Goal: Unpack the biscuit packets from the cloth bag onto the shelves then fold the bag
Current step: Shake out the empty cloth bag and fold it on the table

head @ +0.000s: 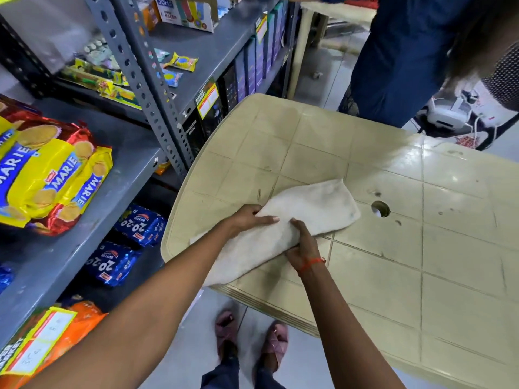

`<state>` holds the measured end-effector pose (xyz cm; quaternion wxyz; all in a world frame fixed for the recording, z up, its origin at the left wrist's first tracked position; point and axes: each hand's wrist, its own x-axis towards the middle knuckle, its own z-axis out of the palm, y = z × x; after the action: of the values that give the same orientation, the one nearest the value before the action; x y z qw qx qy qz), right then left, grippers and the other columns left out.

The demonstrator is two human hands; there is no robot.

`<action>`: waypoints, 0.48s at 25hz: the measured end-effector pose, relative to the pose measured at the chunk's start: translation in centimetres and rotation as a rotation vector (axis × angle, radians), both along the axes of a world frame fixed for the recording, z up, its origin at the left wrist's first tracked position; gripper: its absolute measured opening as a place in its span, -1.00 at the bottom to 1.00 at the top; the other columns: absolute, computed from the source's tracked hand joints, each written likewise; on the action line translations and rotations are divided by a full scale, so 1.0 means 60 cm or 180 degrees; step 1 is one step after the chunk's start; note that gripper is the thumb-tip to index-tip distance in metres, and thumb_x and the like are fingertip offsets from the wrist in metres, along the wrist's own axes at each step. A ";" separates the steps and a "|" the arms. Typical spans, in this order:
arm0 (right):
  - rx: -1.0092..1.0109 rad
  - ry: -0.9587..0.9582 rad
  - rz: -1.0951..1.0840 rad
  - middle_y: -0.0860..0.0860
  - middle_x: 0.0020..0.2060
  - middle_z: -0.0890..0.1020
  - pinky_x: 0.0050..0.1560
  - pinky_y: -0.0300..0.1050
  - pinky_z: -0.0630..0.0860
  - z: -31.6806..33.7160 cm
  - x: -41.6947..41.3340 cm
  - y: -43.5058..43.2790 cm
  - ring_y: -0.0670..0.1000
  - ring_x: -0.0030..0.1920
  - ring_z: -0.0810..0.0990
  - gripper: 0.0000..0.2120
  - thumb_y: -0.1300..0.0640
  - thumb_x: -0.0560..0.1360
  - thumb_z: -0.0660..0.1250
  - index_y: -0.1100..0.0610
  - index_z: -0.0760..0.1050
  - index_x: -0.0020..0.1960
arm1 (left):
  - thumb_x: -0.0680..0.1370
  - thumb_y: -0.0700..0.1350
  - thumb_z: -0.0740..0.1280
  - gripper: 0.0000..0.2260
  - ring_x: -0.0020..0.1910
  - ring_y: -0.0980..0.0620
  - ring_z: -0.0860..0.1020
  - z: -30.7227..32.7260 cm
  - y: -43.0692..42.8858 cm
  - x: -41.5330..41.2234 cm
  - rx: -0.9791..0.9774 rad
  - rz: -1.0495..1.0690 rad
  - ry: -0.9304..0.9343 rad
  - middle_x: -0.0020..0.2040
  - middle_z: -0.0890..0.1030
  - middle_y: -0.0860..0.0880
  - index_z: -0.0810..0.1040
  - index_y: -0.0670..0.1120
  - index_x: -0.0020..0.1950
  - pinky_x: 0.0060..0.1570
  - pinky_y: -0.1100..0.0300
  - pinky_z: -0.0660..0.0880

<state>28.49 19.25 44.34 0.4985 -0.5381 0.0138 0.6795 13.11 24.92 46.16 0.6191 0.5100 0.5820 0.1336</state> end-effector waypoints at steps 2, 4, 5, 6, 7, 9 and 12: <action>0.0412 0.0050 0.0183 0.22 0.26 0.55 0.30 0.13 0.45 0.027 0.014 -0.001 0.22 0.28 0.51 -0.52 0.22 0.38 0.40 0.33 0.45 0.27 | 0.33 0.18 0.48 -0.51 -0.01 -0.01 0.64 0.023 0.010 -0.004 -0.0487 -0.0018 -0.0371 0.03 0.68 -0.05 0.59 -0.10 0.12 0.04 0.12 0.56; 0.0747 -0.0125 0.0445 0.25 0.26 0.54 0.33 0.15 0.42 0.065 0.028 0.005 0.22 0.28 0.51 -0.55 0.26 0.42 0.37 0.36 0.43 0.28 | 0.31 0.16 0.49 -0.40 0.13 -0.09 0.61 0.052 0.020 -0.004 -0.0955 -0.0060 -0.0786 0.15 0.65 -0.15 0.55 -0.19 0.21 0.25 0.02 0.49; 0.0812 -0.0255 0.0582 0.26 0.25 0.54 0.33 0.14 0.43 0.087 0.037 0.012 0.22 0.27 0.51 -0.55 0.26 0.43 0.37 0.35 0.42 0.28 | 0.35 0.13 0.47 -0.44 0.15 -0.09 0.61 0.070 0.028 -0.002 -0.1031 -0.0089 -0.0945 0.15 0.65 -0.16 0.55 -0.21 0.20 0.26 0.02 0.48; 0.0902 -0.0350 0.0747 0.26 0.25 0.54 0.31 0.12 0.45 0.110 0.048 0.022 0.22 0.26 0.52 -0.55 0.24 0.43 0.37 0.34 0.43 0.28 | 0.41 0.08 0.44 -0.54 0.12 -0.08 0.62 0.090 0.036 0.001 -0.1012 -0.0092 -0.1107 0.11 0.66 -0.15 0.57 -0.21 0.17 0.23 0.04 0.50; 0.1028 -0.0450 0.0943 0.27 0.23 0.56 0.29 0.10 0.46 0.139 0.057 0.032 0.22 0.25 0.53 -0.56 0.24 0.43 0.37 0.33 0.44 0.27 | 0.46 0.02 0.40 -0.64 0.06 -0.05 0.64 0.114 0.044 0.005 -0.0938 -0.0068 -0.1280 0.06 0.68 -0.12 0.58 -0.19 0.14 0.17 0.07 0.53; 0.1360 -0.0633 0.1283 0.25 0.17 0.60 0.24 0.07 0.50 0.201 0.070 0.051 0.20 0.19 0.58 -0.61 0.28 0.42 0.37 0.31 0.48 0.24 | 0.46 -0.03 0.40 -0.72 -0.06 -0.01 0.66 0.167 0.060 0.013 -0.0642 0.0079 -0.1450 -0.02 0.69 -0.08 0.60 -0.15 0.10 0.04 0.12 0.56; 0.1711 -0.1346 0.1427 0.18 0.03 0.66 0.13 0.01 0.56 0.285 0.074 0.080 0.16 0.07 0.62 -0.68 0.33 0.42 0.37 0.27 0.53 0.18 | 0.47 -0.11 0.41 -0.86 -0.22 0.08 0.67 0.253 0.080 0.020 -0.0029 0.0247 -0.1363 -0.18 0.73 0.00 0.62 -0.13 -0.02 -0.15 0.23 0.60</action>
<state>32.92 24.02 61.45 0.4529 -0.5061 -0.3847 0.6251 14.31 29.72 61.32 0.7253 0.4444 0.4570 0.2599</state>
